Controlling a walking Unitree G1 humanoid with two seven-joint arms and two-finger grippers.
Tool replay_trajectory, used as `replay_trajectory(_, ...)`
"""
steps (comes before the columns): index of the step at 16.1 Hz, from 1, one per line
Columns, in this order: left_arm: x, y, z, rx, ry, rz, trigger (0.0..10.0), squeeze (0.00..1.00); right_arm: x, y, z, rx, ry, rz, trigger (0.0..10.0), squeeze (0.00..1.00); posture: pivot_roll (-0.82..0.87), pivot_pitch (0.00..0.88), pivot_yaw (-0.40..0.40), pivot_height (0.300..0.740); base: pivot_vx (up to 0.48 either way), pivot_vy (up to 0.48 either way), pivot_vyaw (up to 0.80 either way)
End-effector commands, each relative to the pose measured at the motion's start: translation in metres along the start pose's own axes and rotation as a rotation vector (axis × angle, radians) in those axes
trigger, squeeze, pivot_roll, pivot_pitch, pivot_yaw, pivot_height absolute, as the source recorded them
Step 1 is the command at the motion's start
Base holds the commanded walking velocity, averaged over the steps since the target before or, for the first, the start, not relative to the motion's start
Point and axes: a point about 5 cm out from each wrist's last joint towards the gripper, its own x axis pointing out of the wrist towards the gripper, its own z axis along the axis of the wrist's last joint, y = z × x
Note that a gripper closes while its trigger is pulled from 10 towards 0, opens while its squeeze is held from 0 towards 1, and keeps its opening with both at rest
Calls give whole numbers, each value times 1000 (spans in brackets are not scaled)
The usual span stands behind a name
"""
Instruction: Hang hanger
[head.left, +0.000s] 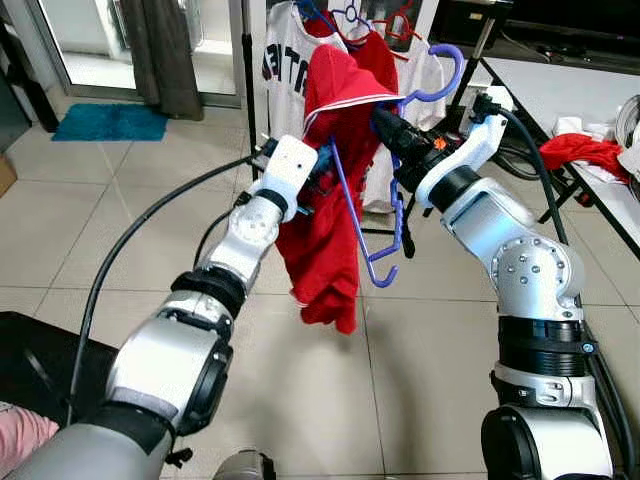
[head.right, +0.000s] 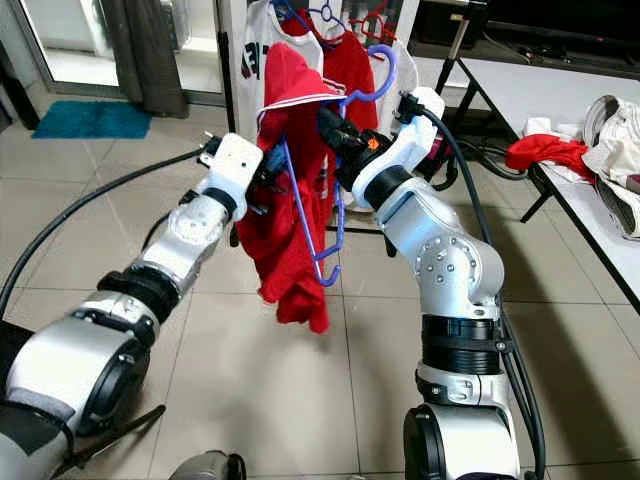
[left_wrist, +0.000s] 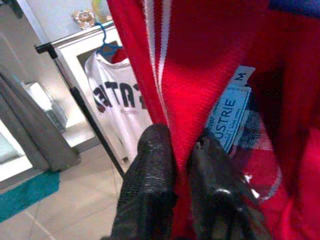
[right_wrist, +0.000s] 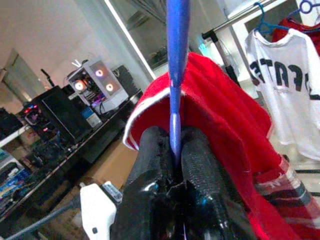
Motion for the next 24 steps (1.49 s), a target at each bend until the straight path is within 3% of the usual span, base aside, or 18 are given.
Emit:
replay_trajectory(1,3,3,6,9,0,-1,0,0,-1,12,16,-15,-58,53,10000,0,-67,0,-52,740,0,0,0)
replay_trajectory(7,4,10,9,25,-5,2,0,0,-2,13,14,-21,-52,50,10000,0,-65,0,-47,740,0,0,0)
replay_trajectory(12,2,19,14,34,-23,-91,0,0,-17,-17,-17,-207,163,-121,10000,0,-62,0,-42,740,0,0,0)
replay_trajectory(14,-4,16,16,2,-40,-150,0,0,-25,-32,-30,-189,203,-244,10000,0,-51,0,-46,740,0,0,0)
replay_trajectory(18,-14,5,23,-150,-33,-243,0,0,-31,-39,-48,-127,231,-381,10000,0,-21,7,-55,740,0,0,0)
replay_trajectory(22,-17,4,21,-122,22,-248,0,0,-36,-40,-71,-50,274,-548,10000,0,-12,4,-28,740,0,0,0)
replay_trajectory(24,-19,0,22,-99,36,-281,0,0,-41,-48,-72,-2,235,-655,10000,0,-10,3,-15,740,0,0,0)
